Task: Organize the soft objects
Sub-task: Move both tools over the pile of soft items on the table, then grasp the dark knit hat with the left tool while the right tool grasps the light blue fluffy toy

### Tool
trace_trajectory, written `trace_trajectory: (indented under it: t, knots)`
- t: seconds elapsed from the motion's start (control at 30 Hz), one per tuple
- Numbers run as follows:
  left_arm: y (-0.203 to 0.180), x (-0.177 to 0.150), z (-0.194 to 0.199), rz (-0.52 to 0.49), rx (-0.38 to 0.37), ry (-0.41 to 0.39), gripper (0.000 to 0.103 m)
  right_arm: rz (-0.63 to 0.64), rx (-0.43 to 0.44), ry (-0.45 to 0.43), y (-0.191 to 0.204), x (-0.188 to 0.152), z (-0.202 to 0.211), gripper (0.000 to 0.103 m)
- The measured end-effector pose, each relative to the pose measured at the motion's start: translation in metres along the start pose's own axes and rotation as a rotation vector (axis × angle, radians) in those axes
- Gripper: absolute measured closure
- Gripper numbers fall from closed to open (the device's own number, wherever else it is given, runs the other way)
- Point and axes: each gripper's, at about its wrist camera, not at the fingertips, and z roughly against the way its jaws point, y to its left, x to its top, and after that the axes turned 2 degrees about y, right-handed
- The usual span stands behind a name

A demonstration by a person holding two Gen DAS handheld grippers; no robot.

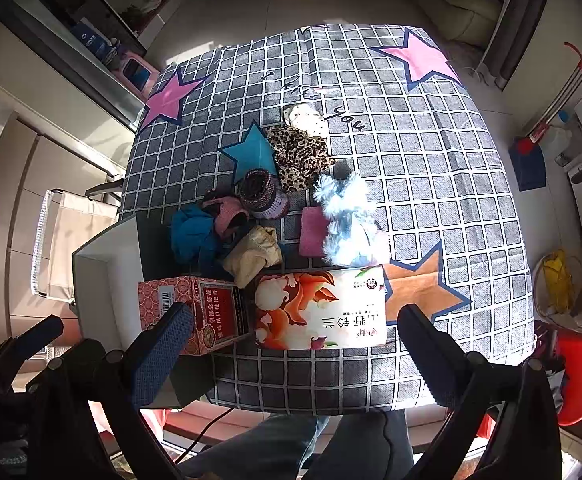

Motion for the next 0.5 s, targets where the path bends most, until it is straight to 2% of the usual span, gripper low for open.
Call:
trace_trajectory:
  t: [0.23, 0.5]
  knots:
    - [0.004, 0.016, -0.016, 0.022, 0.065, 0.015, 0.000, -0.037, -0.028, 0.035, -0.020, -0.001, -0.011, 0.000]
    - [-0.013, 0.038, -0.050, 0.022, 0.111, 0.058, 0.000, -0.059, -0.030, 0.102, -0.047, 0.014, -0.042, 0.000]
